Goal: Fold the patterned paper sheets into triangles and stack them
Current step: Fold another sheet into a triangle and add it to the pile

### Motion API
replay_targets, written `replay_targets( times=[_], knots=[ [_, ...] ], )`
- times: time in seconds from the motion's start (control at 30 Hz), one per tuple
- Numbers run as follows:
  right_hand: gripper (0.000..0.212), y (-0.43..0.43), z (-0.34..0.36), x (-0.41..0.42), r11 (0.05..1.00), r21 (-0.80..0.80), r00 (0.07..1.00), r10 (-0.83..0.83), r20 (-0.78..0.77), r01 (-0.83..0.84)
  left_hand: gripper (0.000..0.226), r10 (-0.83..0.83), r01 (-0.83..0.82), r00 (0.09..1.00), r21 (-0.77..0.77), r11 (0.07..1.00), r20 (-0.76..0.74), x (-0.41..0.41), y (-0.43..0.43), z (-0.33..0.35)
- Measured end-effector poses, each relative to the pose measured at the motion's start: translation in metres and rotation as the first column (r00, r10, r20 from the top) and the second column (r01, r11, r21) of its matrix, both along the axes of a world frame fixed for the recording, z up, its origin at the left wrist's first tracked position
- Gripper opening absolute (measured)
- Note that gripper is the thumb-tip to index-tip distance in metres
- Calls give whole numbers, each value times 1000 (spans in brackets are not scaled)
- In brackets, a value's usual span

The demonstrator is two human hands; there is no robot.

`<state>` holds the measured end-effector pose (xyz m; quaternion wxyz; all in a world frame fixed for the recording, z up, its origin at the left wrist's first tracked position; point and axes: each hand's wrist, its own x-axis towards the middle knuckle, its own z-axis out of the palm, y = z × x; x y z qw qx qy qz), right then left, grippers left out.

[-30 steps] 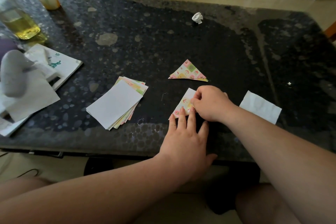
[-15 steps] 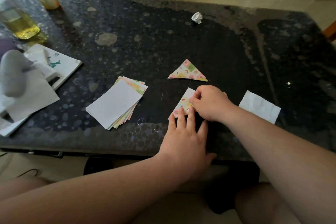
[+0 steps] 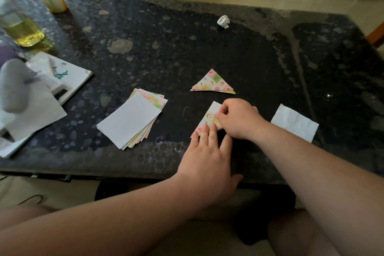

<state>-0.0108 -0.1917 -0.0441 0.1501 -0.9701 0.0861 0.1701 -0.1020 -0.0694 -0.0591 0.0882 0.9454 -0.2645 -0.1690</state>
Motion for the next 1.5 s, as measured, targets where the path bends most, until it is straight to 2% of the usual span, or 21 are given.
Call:
replay_targets(
  times=[0.17,0.4,0.63,0.83,0.87,0.93,0.97,1.03,1.17,1.27,1.5],
  knots=[
    [19,0,1,-1,1000,-2,1000,6,3,-6,96,-14,16,999,-63,998,35,1,13,-4],
    [19,-2,0,-1,1000,7,1000,18,1,-18,79,-12,12,1000,-13,1000,10,-3,19,-2],
    [17,-3,1,-1,999,27,999,35,-23,-34,88,-52,51,999,83,995,3,-1,27,5],
    [11,-7,4,-2,998,59,999,36,-29,-35,100,-60,61,998,89,994,-15,1,29,11],
    [12,-8,7,-3,996,78,999,35,-37,-32,101,-56,57,998,86,995,-17,0,28,11],
    [28,-11,13,-4,995,73,997,74,-18,-73,103,-45,46,999,76,996,-25,0,28,11],
    [37,-13,18,-4,992,25,992,122,18,-122,103,-41,43,999,72,996,-29,0,28,11],
    [41,-16,29,-5,982,-61,981,181,73,-177,101,-36,38,999,69,997,-35,1,31,12],
    [41,-11,41,-2,972,-163,983,156,-99,-171,95,9,-6,997,47,999,-73,5,38,14],
    [55,-3,34,4,960,-202,965,146,-220,-192,97,7,-1,994,54,999,-111,8,41,15],
    [67,5,26,13,942,-307,954,45,-295,-140,93,-18,27,993,73,997,-120,11,42,17]
  ],
)
